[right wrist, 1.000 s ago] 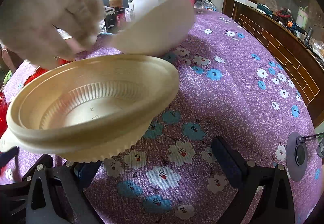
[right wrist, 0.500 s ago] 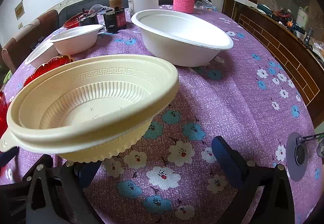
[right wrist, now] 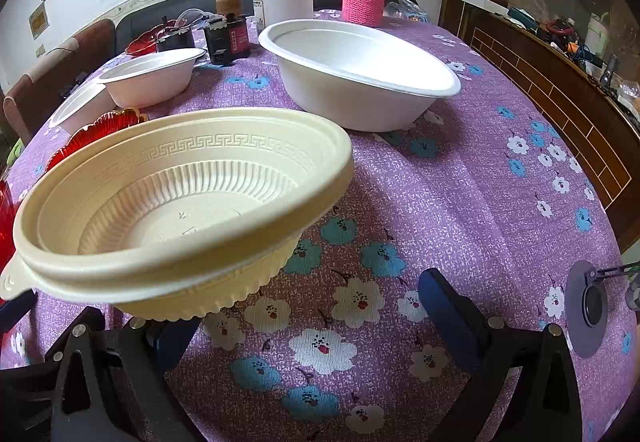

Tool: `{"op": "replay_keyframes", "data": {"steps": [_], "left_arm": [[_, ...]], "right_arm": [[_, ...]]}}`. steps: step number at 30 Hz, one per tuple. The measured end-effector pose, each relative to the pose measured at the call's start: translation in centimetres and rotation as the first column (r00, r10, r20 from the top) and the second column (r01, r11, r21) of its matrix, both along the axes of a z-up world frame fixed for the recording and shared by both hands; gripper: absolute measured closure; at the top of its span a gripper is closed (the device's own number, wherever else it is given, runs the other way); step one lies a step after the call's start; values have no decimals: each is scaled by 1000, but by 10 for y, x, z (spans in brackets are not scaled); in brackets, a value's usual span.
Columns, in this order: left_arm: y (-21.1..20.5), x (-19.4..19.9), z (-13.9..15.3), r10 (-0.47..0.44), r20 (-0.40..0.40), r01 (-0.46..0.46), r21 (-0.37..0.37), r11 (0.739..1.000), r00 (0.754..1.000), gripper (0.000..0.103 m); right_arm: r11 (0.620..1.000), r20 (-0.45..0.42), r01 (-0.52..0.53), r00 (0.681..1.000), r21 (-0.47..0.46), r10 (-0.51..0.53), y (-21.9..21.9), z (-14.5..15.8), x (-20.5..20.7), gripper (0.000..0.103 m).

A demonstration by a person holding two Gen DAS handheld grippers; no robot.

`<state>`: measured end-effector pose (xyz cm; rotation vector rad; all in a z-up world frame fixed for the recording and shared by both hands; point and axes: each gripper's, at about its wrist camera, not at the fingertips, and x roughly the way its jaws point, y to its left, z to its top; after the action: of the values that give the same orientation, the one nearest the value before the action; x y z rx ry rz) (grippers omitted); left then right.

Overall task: Organize plates and bowls
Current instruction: 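Move both grippers toward the large red WEDDING plate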

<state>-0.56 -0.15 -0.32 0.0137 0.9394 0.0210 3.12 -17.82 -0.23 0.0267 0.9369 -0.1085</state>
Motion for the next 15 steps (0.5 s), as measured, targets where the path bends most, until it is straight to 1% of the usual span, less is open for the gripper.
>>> {"op": "replay_keyframes", "data": {"steps": [5,6,7,9,10,11,14,15], "left_arm": [[5,-10,1,-9,-34,8,-23,1000,999,0],[6,-15,2,-2,-30,1,-17,1000,1000,0],[10,-23,4,5,-22,-6,-29,1000,1000,0],[16,-42,11,13,4,-13,-53,999,1000,0],[18,-47,14,16,4,-15,-67,998,1000,0],[21,-56,19,20,19,-19,-67,998,1000,0],[31,-84,38,43,93,-34,-95,995,995,0],[33,-92,44,46,117,-36,-90,995,992,0]], "right_arm": [[1000,0,0,1000,0,0,0,0,0,1],[1000,0,0,1000,0,0,0,0,0,1],[1000,0,0,1000,0,0,0,0,0,1],[1000,0,0,1000,0,0,0,0,0,1],[1000,0,0,1000,0,0,0,0,0,1],[1000,0,0,1000,0,0,0,0,0,1],[1000,0,0,1000,0,0,0,0,0,1],[1000,0,0,1000,0,0,0,0,0,1]]}}
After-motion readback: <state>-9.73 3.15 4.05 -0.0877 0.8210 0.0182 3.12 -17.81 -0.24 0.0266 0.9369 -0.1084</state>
